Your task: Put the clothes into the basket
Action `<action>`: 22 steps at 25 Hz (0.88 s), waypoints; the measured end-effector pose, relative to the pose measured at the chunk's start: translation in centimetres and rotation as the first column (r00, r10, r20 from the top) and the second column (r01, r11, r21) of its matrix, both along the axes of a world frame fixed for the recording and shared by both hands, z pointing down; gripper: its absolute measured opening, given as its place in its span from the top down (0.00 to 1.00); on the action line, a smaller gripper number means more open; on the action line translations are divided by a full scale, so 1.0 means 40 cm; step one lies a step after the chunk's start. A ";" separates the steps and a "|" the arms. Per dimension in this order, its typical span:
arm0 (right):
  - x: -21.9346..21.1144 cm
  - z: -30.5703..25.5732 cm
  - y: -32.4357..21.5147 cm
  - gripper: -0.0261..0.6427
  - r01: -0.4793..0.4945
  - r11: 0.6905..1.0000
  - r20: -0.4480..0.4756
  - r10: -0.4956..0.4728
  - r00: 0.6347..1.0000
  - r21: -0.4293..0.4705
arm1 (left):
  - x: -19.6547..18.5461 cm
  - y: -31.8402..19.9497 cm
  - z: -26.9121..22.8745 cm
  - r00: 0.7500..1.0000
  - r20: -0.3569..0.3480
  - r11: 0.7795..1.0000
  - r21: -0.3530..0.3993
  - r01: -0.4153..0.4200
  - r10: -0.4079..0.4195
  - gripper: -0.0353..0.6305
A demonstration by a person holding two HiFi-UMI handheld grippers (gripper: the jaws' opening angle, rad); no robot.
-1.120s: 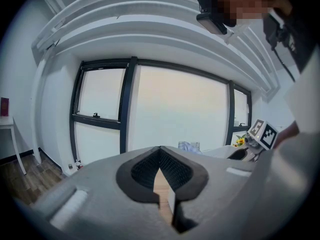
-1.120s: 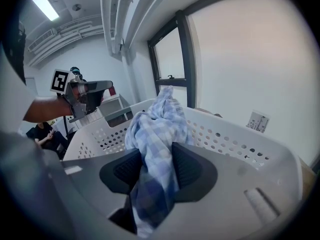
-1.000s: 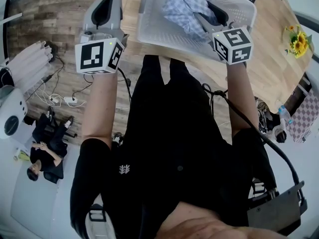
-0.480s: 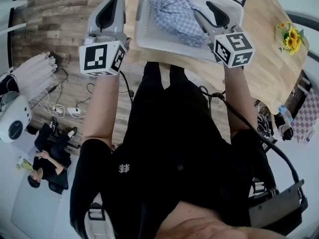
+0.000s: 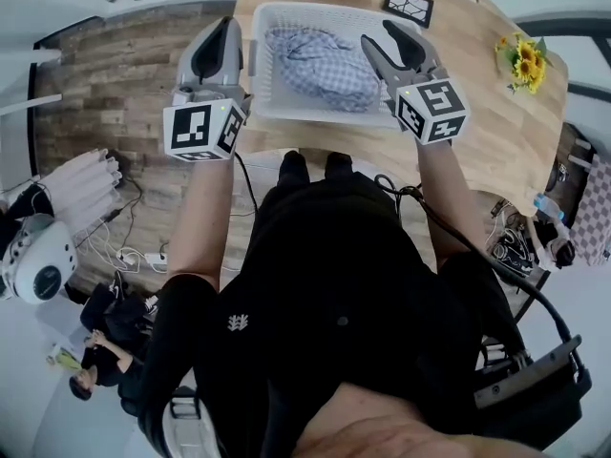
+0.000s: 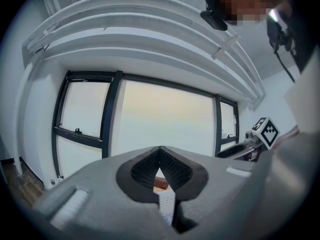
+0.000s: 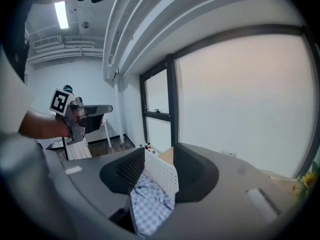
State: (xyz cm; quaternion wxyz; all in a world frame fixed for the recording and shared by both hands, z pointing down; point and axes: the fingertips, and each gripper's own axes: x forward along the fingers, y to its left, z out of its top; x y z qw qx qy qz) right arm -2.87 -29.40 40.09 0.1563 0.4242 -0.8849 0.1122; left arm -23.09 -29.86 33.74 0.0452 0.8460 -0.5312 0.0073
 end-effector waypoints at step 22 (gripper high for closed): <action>0.398 -0.202 0.062 0.97 -0.371 0.903 0.082 0.362 0.929 0.218 | 0.067 0.023 -0.046 0.997 0.014 0.997 0.015 -0.079 0.079 0.94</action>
